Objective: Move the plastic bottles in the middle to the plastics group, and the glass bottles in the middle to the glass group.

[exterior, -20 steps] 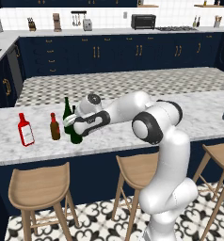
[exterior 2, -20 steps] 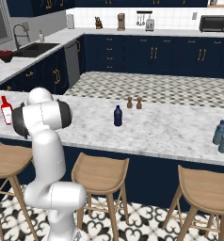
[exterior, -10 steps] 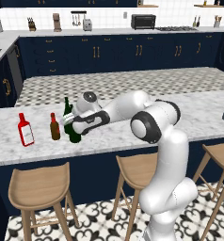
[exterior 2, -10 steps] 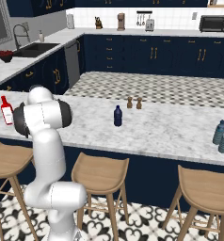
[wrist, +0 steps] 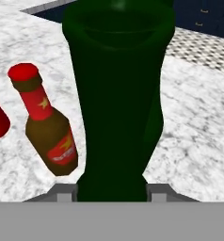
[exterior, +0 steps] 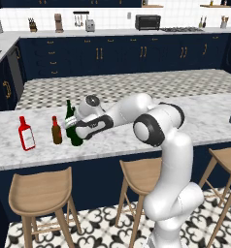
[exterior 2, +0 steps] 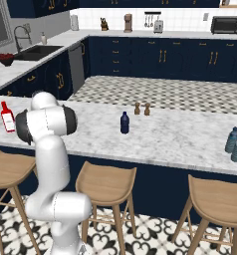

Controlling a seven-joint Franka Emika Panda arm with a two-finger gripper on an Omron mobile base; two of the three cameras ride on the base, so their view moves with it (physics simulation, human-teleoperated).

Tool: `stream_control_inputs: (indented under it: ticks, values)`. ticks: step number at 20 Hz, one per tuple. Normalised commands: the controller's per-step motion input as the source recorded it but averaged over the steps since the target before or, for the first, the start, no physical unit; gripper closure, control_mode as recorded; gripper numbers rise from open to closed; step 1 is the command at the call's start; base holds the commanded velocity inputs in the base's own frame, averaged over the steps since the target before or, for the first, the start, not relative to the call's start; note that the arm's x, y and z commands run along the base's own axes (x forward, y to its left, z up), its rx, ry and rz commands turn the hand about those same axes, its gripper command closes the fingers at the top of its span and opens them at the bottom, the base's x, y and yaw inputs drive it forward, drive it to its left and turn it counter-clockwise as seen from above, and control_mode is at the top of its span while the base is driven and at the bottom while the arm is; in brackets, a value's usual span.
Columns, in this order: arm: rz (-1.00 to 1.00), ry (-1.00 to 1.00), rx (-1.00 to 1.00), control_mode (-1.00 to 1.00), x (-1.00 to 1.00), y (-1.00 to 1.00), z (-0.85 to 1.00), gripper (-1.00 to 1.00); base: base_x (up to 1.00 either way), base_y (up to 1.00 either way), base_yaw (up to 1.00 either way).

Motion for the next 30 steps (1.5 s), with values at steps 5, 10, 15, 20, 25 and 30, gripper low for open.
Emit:
stream_control_inputs:
  ticks: [5,10,15,20,25,30]
  values:
    - [0.00,0.00,0.00,-1.00,0.00,0.00,0.00,-1.00,0.00,0.00,0.00]
    - [0.00,0.00,0.00,-1.00,0.00,0.00,0.00,-1.00,0.00,0.00,0.00]
    - [0.00,0.00,0.00,-1.00,0.00,0.00,0.00,-1.00,0.00,0.00,0.00]
    - [0.00,0.00,0.00,-1.00,-0.24,-0.16,0.10,-1.00,0.00,0.00,0.00]
    - [-0.04,-0.04,0.01,-1.00,-0.65,-0.52,0.32,-1.00,0.00,0.00,0.00]
    - [-0.07,-0.04,0.02,-1.00,-0.67,-0.71,0.49,-1.00,0.00,0.00,0.00]
